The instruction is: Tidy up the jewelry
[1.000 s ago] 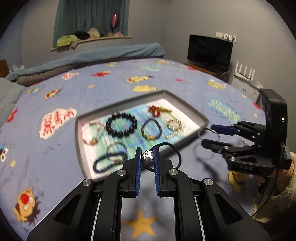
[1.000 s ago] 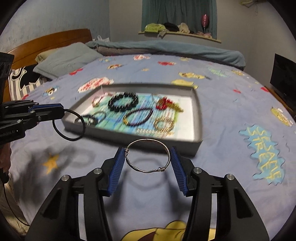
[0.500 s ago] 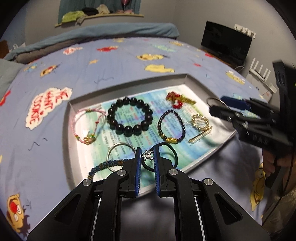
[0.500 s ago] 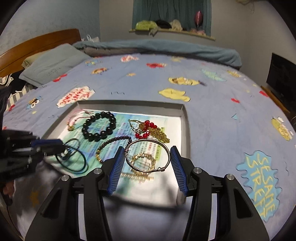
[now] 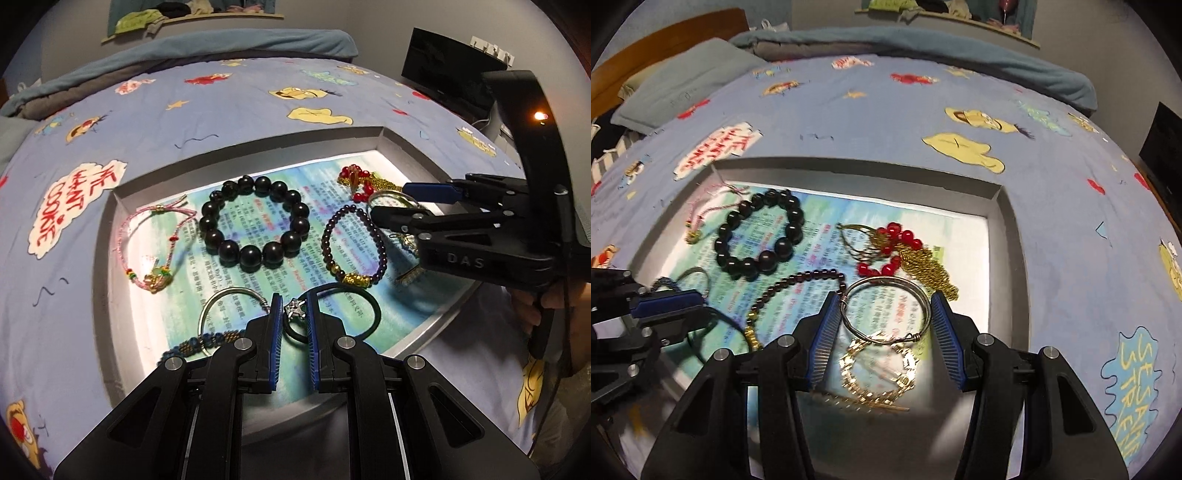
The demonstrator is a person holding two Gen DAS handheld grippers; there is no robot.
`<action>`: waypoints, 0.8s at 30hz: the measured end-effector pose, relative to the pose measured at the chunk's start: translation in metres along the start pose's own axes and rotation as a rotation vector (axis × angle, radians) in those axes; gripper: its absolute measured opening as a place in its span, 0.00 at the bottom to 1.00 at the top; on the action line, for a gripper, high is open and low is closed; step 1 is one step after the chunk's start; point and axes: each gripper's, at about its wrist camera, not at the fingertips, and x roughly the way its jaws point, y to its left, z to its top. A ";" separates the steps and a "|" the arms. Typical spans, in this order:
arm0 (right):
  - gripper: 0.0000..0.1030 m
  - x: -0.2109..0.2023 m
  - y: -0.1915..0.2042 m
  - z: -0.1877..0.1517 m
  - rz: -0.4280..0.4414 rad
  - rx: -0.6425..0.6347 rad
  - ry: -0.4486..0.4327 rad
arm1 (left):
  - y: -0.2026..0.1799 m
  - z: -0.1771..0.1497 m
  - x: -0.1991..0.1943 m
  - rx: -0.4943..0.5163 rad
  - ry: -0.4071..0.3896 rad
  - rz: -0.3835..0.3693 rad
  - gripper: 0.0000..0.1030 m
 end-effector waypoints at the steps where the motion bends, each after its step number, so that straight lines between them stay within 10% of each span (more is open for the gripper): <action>1: 0.49 0.002 0.000 0.001 -0.009 -0.003 0.008 | -0.001 0.001 0.002 0.004 0.001 0.003 0.13; 17: 0.58 0.010 -0.003 0.010 0.002 0.008 0.030 | 0.004 0.013 0.012 -0.034 -0.023 0.024 0.16; 24: 0.75 -0.018 -0.008 0.004 0.031 0.048 -0.038 | 0.008 0.012 -0.009 -0.060 -0.069 0.040 0.49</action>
